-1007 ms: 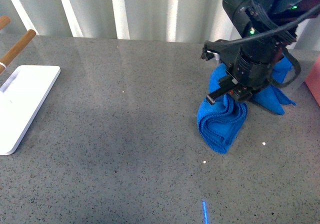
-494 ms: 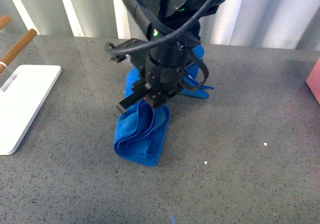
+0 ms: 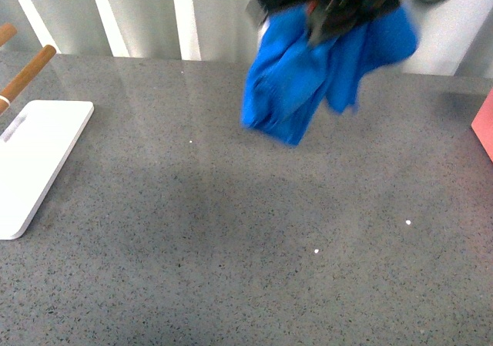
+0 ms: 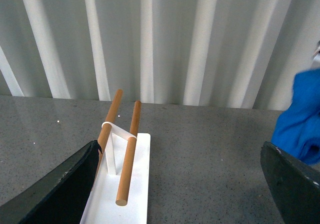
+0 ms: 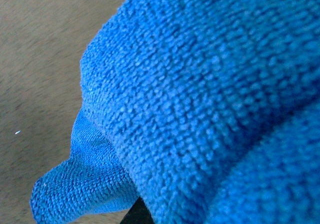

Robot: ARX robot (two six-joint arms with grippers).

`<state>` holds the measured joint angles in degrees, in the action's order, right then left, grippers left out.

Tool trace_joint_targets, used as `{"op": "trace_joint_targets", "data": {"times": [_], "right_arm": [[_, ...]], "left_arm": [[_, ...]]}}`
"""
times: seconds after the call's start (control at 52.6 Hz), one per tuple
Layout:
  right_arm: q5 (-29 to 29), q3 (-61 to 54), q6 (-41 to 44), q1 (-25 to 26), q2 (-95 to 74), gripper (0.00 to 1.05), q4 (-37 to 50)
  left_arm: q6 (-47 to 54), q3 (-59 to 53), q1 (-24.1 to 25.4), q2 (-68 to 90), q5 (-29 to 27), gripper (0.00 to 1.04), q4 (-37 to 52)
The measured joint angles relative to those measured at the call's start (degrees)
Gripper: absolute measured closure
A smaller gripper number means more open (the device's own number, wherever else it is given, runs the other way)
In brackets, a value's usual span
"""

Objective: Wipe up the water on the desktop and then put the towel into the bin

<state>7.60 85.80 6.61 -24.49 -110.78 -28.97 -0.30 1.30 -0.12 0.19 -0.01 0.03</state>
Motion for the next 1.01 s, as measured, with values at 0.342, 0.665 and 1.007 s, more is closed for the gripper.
{"op": "trace_joint_targets", "data": {"times": [0.342,0.665,1.007], "right_arm": [[14.8,4.7,2.8,19.6,14.6,0.99,-19.4],[11.3,-5.4,7.3,27.5,18.6,0.99,-17.6],[11.5,-10.3,10.8,32.3,18.6,0.99,-15.0]], "left_arm": [[0.0,0.0,0.0,0.0,0.0,0.07,0.0],[0.0,0.0,0.0,0.0,0.0,0.07,0.0],[0.0,0.0,0.0,0.0,0.0,0.07,0.0]]}}
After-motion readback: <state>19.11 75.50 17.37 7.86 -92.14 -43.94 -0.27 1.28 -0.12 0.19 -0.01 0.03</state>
